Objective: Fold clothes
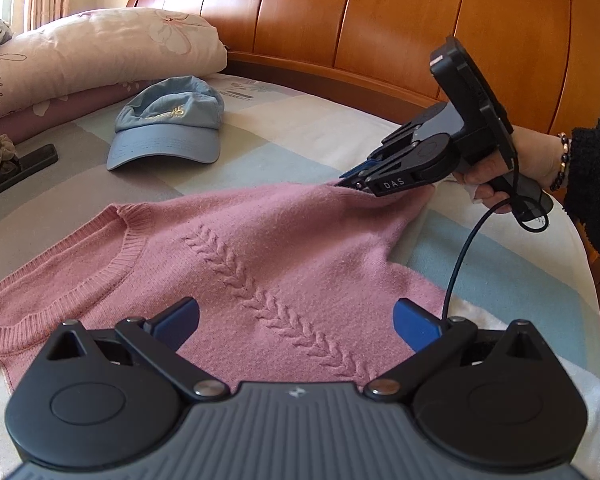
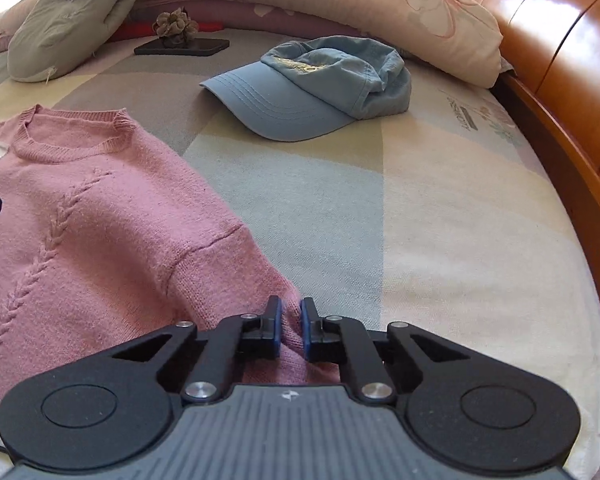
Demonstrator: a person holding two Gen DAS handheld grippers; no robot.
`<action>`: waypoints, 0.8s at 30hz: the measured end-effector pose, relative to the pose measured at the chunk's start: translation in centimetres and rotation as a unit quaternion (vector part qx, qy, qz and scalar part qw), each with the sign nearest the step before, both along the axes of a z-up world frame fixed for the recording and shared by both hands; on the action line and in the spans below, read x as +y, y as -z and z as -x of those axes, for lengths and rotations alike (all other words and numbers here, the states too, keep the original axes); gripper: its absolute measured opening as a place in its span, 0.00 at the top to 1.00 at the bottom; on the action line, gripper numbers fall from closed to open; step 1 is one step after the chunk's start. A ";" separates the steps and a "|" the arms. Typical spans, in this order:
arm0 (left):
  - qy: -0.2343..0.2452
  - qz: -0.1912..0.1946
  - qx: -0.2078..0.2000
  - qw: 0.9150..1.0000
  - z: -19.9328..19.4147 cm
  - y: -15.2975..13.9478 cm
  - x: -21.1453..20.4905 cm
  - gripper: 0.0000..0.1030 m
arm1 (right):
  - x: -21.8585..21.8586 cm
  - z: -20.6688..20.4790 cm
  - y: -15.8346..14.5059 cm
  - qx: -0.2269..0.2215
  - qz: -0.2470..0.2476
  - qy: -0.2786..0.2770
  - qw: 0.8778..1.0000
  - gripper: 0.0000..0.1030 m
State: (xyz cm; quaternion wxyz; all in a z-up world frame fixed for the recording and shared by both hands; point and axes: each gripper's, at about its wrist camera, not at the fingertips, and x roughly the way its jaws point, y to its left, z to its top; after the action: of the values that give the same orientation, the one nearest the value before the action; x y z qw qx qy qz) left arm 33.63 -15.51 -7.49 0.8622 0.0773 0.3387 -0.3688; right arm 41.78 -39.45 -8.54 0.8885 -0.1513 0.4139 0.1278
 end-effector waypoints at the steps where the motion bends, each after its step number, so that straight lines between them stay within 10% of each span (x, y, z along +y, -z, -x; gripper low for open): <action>1: 0.000 0.003 0.000 1.000 0.0 -0.1 0.1 0.01 | 0.1 -0.5 -0.3 -0.015 0.004 0.008 1.000 0.87; 13: -0.013 0.013 0.002 1.000 -0.4 -0.4 0.7 0.01 | -4.5 -0.5 -2.7 -0.066 -0.066 0.135 0.986 0.75; 24: -0.010 0.008 -0.003 1.000 -0.1 -0.4 0.3 0.01 | -14.0 6.6 -2.8 -0.075 -0.133 0.301 0.941 0.73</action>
State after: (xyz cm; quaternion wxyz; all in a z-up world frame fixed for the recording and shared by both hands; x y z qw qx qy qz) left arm 33.74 -15.22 -7.06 0.8675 0.0680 0.3334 -0.3628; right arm 35.20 -53.41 -5.71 0.9262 0.0910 0.3510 -0.1032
